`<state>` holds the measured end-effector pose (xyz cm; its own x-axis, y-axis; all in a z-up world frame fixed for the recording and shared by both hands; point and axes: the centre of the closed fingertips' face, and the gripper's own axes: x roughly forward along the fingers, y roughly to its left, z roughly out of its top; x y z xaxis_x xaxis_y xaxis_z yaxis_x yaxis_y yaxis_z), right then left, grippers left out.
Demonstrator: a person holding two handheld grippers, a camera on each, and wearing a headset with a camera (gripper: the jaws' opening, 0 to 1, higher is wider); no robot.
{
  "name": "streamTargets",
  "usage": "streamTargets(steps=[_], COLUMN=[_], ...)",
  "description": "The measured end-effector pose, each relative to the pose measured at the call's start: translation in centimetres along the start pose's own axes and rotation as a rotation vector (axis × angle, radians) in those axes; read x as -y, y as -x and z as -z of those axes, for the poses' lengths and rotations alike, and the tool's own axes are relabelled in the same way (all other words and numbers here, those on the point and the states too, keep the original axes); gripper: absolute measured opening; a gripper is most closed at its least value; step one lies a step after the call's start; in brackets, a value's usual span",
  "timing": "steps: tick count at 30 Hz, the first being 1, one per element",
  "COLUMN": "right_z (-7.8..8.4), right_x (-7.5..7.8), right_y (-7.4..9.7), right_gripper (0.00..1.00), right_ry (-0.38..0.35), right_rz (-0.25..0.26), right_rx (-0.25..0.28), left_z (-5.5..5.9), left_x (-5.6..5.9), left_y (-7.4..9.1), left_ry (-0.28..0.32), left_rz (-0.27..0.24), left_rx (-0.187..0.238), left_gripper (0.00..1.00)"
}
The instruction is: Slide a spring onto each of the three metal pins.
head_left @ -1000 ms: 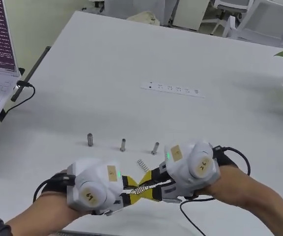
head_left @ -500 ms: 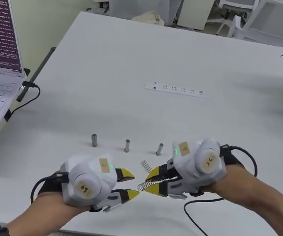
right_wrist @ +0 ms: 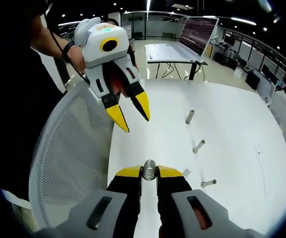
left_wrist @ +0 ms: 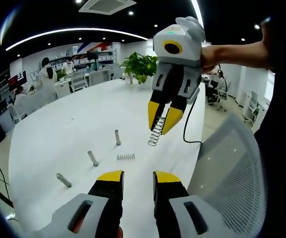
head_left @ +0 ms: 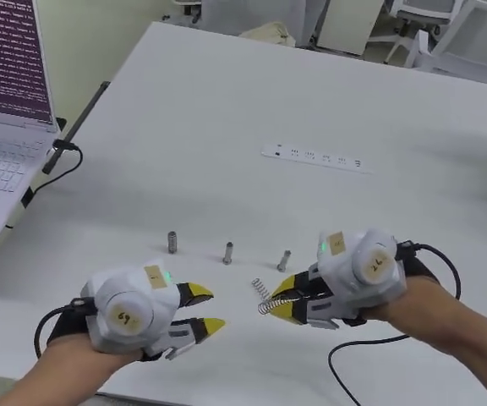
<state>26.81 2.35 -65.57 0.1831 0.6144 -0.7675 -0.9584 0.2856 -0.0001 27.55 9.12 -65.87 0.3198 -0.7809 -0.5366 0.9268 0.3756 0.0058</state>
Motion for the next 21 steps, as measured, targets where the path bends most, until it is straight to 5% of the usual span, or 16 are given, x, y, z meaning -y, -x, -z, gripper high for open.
streamTargets(steps=[21], right_z=[0.5], right_x=[4.3], right_y=[-1.3], right_gripper=[0.08], right_ry=[-0.044], right_rz=[0.045], right_rx=[-0.054], left_z=[1.9], left_x=[-5.2], left_y=[4.4], left_ry=[0.126], left_rz=[-0.164], left_rx=[0.024], left_gripper=[0.28])
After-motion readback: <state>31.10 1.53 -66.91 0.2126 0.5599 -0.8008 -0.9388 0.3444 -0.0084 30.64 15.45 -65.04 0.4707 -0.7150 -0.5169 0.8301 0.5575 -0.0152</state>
